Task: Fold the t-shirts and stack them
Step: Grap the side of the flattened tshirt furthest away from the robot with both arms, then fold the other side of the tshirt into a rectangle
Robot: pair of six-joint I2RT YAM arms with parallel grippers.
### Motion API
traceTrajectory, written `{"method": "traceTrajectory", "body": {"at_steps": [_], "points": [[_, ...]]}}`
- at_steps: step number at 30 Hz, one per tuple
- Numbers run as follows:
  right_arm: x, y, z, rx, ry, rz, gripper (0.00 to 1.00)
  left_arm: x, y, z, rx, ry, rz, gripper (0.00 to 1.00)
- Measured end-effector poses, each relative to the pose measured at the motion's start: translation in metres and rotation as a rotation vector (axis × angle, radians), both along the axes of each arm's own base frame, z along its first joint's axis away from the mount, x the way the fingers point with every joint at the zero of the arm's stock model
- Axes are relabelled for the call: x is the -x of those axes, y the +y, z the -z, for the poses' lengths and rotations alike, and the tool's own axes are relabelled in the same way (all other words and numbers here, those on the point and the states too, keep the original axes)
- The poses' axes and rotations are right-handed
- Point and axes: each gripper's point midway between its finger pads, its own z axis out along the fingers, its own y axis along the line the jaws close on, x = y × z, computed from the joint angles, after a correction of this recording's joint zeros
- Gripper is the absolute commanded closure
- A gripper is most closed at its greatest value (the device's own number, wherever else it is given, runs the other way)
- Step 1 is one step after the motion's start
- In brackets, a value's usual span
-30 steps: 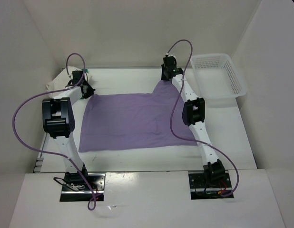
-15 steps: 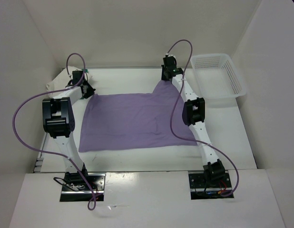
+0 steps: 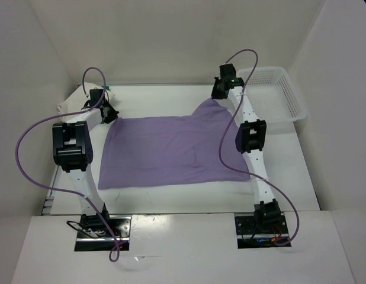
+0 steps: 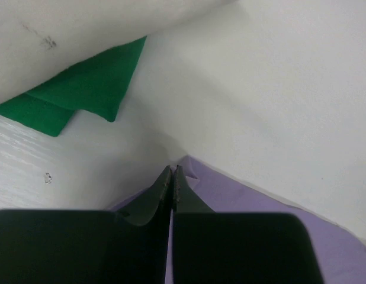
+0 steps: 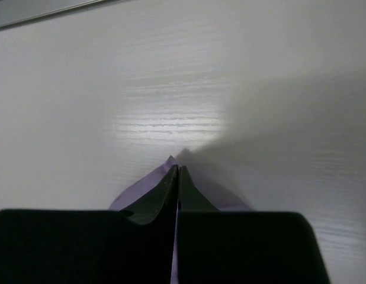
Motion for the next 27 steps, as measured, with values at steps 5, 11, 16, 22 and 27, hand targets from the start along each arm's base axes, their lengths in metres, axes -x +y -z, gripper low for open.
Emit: {"method": "traceTrajectory", "body": {"at_steps": [5,11,16,22,27], "points": [[0.014,-0.008,-0.047,-0.013,-0.001,-0.002,1.0,0.012,0.001,0.006,0.018,0.018,-0.007,1.0],[0.047,-0.004,-0.1,-0.047,0.0,-0.041,1.0,0.021,0.001,-0.013,0.024,-0.011,-0.018,1.0],[0.103,-0.017,-0.1,-0.032,0.086,-0.035,1.0,0.026,0.001,-0.035,0.025,-0.058,-0.016,1.0],[0.153,-0.035,-0.096,-0.037,0.121,-0.014,1.0,0.042,-0.002,-0.04,0.035,-0.061,-0.009,1.0],[0.189,-0.045,-0.1,-0.056,0.118,0.017,1.0,0.065,0.001,-0.047,0.038,-0.059,-0.02,1.0]]}}
